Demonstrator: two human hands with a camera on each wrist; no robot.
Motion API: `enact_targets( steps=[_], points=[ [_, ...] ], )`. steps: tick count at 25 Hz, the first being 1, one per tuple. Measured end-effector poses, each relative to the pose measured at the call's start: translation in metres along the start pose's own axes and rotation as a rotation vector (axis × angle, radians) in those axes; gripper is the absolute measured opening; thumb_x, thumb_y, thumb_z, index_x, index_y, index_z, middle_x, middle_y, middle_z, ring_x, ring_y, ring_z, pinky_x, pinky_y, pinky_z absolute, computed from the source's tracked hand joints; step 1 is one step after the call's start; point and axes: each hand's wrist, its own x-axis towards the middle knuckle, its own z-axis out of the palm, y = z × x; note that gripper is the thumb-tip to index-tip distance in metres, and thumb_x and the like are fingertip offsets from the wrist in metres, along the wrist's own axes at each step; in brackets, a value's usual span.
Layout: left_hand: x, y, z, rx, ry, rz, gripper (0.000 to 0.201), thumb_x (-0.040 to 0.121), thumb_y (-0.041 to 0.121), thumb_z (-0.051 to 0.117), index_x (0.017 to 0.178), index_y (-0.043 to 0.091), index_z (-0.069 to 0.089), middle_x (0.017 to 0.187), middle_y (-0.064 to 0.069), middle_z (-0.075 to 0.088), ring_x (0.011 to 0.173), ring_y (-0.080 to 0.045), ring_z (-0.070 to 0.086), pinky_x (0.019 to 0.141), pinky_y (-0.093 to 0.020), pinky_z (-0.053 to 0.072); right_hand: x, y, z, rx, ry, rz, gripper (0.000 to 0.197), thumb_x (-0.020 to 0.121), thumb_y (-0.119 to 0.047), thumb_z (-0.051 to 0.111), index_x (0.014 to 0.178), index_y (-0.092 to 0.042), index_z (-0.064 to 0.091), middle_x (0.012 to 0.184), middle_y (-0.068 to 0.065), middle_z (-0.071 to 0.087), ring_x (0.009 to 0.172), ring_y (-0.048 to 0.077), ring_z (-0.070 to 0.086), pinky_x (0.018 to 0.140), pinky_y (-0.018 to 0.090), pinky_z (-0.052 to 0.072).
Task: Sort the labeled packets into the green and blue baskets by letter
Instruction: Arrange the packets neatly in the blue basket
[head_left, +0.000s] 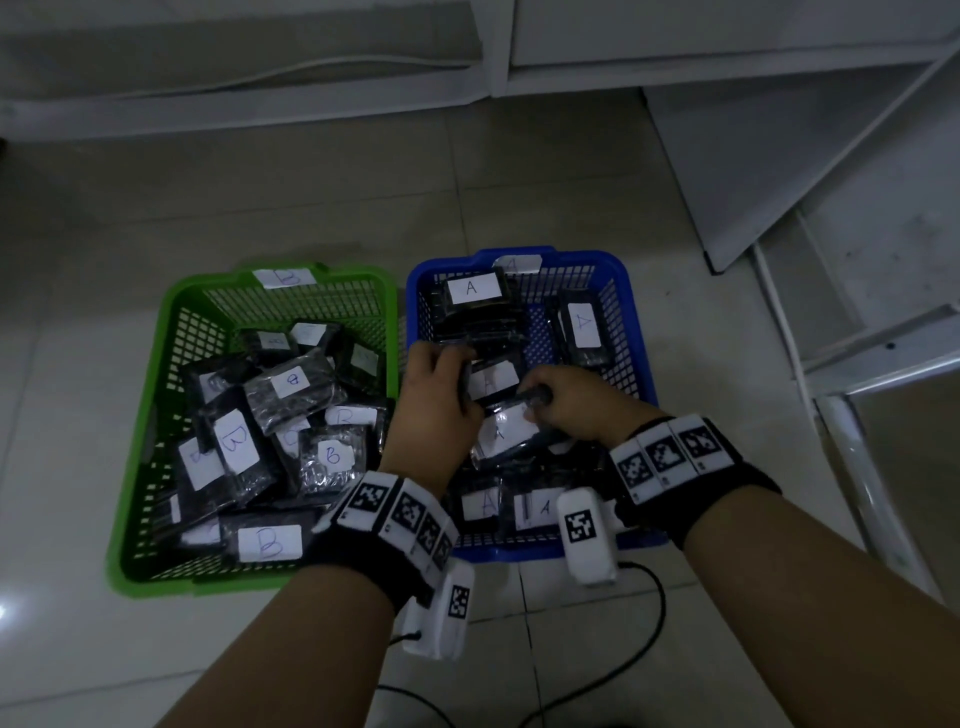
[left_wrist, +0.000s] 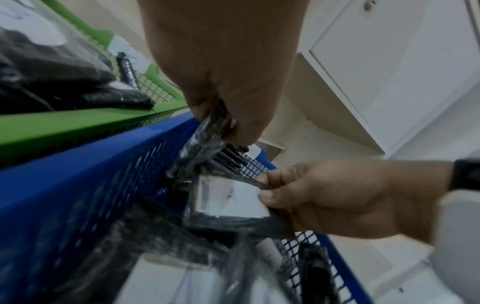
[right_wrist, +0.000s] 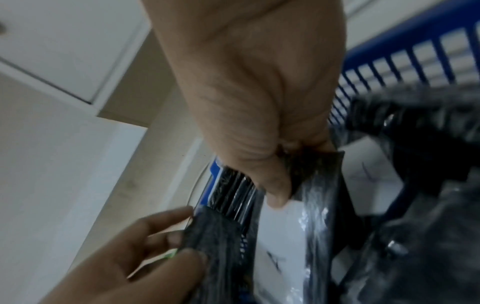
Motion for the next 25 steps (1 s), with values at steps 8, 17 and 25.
enact_targets(
  steps=[8, 17, 25],
  points=[
    [-0.013, -0.012, -0.009, 0.012, 0.156, 0.058, 0.049, 0.078, -0.002, 0.059, 0.124, 0.012, 0.052, 0.124, -0.008, 0.039, 0.109, -0.016, 0.044, 0.086, -0.008, 0.031, 0.038, -0.011, 0.010, 0.318, 0.071, 0.030, 0.021, 0.089, -0.016, 0.064, 0.108, -0.009, 0.062, 0.110, 0.010, 0.065, 0.099, 0.024, 0.061, 0.086, 0.032, 0.049],
    [-0.006, -0.008, -0.012, -0.059, 0.234, 0.065, 0.052, 0.074, -0.006, 0.057, 0.123, 0.010, 0.052, 0.122, -0.007, 0.040, 0.110, -0.014, 0.044, 0.091, -0.013, 0.035, 0.036, -0.007, 0.020, 0.783, -0.016, 0.211, 0.006, 0.091, -0.007, 0.059, 0.089, -0.008, 0.064, 0.085, 0.008, 0.063, 0.080, 0.020, 0.060, 0.076, 0.031, 0.050],
    [-0.008, -0.013, -0.012, -0.092, 0.253, 0.064, 0.048, 0.078, -0.002, 0.060, 0.123, 0.009, 0.052, 0.121, -0.006, 0.039, 0.106, -0.003, 0.038, 0.091, -0.008, 0.030, 0.032, -0.005, 0.029, 1.165, 0.105, 0.257, 0.009, 0.090, -0.004, 0.058, 0.086, -0.007, 0.066, 0.080, 0.005, 0.069, 0.071, 0.015, 0.065, 0.065, 0.024, 0.057]
  ],
)
